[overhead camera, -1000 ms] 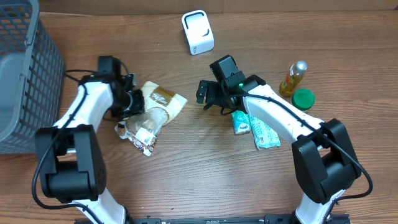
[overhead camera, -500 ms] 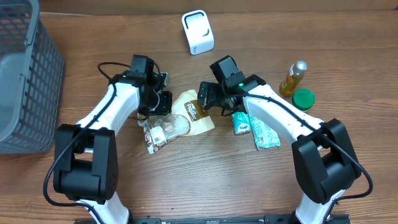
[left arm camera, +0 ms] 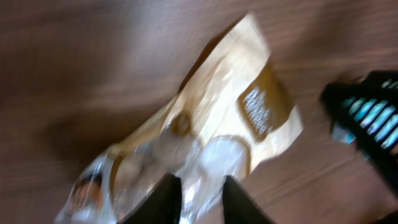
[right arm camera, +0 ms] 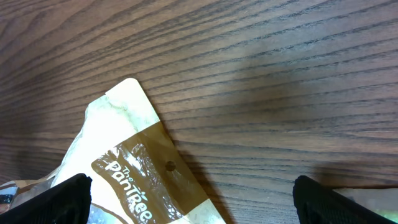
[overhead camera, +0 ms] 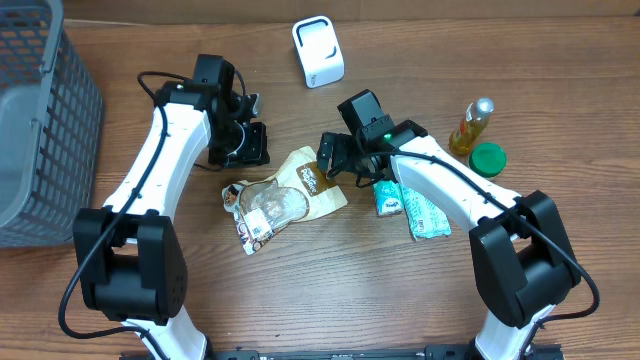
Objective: Scan the item barcode
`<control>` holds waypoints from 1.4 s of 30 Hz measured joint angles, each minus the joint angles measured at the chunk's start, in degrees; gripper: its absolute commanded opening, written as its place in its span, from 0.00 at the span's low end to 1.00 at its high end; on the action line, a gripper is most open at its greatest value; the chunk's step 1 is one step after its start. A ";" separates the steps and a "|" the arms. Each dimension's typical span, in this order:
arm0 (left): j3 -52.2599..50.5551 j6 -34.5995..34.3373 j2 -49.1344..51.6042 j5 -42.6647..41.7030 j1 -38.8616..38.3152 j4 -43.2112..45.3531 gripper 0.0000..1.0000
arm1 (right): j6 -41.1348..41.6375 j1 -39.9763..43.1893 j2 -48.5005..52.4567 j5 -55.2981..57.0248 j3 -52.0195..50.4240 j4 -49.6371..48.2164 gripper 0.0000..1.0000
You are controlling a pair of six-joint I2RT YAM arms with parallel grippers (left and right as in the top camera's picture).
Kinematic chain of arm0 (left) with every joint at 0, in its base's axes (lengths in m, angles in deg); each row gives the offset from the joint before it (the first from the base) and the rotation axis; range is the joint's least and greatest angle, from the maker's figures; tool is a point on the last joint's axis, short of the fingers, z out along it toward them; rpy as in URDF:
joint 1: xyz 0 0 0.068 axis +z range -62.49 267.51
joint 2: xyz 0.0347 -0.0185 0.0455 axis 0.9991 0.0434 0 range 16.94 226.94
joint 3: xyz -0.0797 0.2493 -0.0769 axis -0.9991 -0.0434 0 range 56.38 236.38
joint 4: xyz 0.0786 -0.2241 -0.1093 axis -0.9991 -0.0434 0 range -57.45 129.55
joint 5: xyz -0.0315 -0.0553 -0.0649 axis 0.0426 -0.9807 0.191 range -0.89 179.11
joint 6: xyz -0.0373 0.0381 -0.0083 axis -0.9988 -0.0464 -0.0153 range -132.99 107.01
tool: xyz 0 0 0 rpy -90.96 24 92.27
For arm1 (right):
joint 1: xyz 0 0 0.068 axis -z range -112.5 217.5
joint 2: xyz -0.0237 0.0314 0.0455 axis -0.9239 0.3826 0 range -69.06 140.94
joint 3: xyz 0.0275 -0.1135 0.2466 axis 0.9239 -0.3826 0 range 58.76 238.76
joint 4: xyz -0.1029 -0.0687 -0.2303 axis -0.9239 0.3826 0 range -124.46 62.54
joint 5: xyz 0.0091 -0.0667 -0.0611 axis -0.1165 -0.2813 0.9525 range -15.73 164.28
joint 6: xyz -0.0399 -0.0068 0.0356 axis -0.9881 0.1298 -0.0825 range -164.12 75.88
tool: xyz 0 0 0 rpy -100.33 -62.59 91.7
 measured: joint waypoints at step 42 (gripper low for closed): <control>-13.42 -2.01 0.00 15.69 0.04 6.34 0.39 | -3.80 0.00 0.57 -5.84 0.00 -1.49 1.00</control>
